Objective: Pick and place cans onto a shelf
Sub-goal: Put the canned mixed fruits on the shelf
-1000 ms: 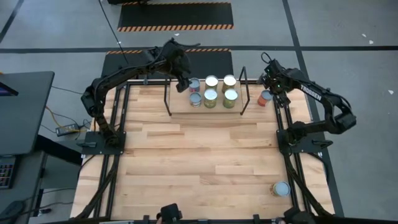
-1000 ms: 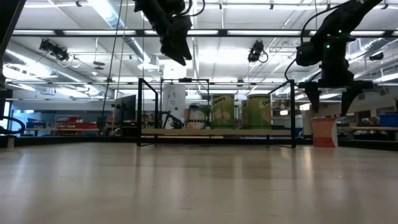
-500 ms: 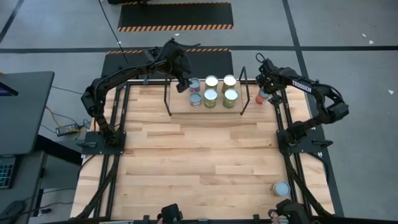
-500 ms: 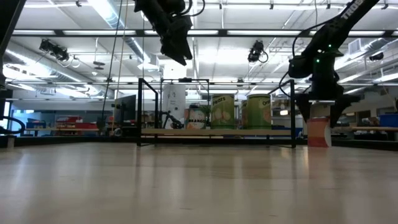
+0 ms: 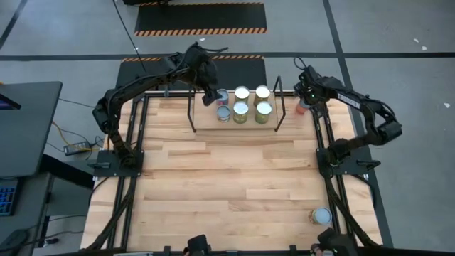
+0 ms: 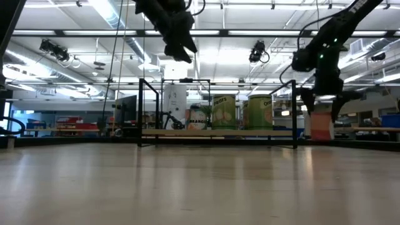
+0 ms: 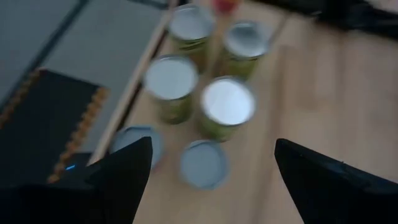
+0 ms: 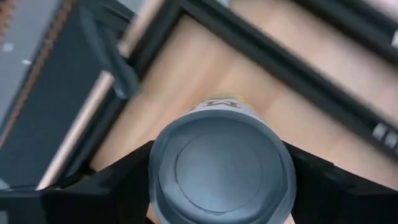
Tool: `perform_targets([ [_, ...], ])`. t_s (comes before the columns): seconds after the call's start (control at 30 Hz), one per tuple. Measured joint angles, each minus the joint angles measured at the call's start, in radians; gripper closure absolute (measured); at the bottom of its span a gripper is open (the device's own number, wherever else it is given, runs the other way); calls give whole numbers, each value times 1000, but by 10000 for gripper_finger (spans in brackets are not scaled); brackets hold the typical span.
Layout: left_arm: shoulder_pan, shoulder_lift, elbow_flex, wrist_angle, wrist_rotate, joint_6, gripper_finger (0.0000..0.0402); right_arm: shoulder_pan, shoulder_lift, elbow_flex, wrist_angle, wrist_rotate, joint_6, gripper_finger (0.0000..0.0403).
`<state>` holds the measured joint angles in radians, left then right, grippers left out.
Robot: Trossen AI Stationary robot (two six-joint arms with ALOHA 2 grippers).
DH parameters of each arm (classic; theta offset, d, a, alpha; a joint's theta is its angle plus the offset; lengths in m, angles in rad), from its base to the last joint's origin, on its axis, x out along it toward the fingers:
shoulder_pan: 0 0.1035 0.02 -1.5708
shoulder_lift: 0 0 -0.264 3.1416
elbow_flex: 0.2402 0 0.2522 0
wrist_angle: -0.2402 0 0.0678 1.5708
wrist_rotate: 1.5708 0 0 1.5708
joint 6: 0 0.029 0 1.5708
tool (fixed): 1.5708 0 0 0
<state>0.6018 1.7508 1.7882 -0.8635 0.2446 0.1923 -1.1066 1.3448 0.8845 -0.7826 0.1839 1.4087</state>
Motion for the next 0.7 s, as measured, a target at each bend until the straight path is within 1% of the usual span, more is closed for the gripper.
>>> perform_targets([
  [0.07, 6, 0, 0, 1, 45, -3, 56, 2, -57, 0, 0, 32, -68, 104],
  [0.17, 11, 0, 0, 13, 56, -15, 56, 9, -165, 0, 3, 55, -205, 100],
  [0.27, 12, 0, 0, 52, 96, -57, 56, 45, -281, 2, 5, 36, -390, 101],
  [0.33, 11, 0, 0, 85, 125, -95, 56, 88, -349, 20, -7, 21, -480, 104],
  [0.43, 8, 0, 0, 107, 136, -136, 56, 174, -431, 54, -13, -15, -582, 105],
  [0.53, 2, -3, 0, 105, 141, -196, 56, 283, -483, 113, -47, -40, -655, 105],
  [0.63, 2, -35, 0, 112, 174, -292, 56, 404, -501, 188, -90, -30, -735, 105],
  [0.7, -6, -64, 1, 114, 185, -338, 56, 494, -497, 238, -95, -28, -819, 105],
])
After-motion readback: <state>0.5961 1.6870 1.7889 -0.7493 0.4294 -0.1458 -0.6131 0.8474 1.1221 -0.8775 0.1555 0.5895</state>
